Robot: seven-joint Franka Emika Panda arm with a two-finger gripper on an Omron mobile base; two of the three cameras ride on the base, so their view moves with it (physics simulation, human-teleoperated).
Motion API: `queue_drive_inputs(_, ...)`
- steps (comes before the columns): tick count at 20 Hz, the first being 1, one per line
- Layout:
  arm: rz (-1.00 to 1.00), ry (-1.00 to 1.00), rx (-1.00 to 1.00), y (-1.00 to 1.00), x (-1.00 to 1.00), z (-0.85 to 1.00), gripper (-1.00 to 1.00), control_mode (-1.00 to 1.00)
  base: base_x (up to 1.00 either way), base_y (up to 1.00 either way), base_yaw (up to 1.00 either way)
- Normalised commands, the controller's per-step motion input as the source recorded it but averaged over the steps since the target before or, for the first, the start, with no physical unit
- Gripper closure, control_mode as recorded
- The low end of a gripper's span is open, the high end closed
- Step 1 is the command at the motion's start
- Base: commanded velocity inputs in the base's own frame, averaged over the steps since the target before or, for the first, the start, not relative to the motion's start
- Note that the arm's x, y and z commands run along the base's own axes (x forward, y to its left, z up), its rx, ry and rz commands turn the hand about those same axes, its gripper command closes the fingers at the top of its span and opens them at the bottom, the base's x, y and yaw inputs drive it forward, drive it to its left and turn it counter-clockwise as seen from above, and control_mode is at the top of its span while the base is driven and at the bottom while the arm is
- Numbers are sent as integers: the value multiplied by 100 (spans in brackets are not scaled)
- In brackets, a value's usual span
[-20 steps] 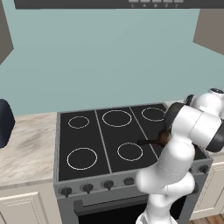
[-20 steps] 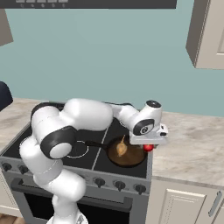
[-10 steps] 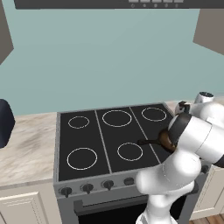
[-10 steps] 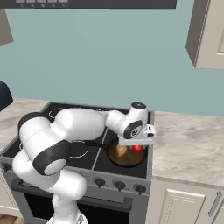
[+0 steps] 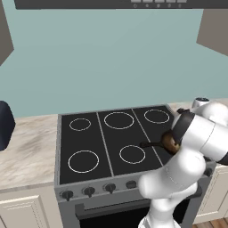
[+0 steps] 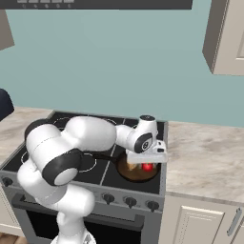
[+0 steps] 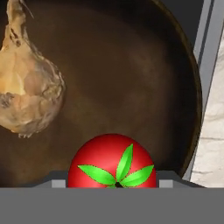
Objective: Place the pan on the front right burner on the stove. Then place the tomato and the onion in the pan and turn on the front right burner.
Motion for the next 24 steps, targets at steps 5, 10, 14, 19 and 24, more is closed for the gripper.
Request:
queue_drive_inputs(5,0,16,1,0,0,-17,100,-100,0,0,0)
queue_drive_inputs(10,0,15,2,0,0,-17,100,-100,0,0,0)
queue_drive_inputs(14,0,12,1,8,0,-4,-100,-100,0,0,0)
queue_drive_inputs(19,0,6,0,0,-6,0,-100,-100,0,0,0)
queue_drive_inputs(24,0,0,0,2,-18,2,-100,-100,0,0,0)
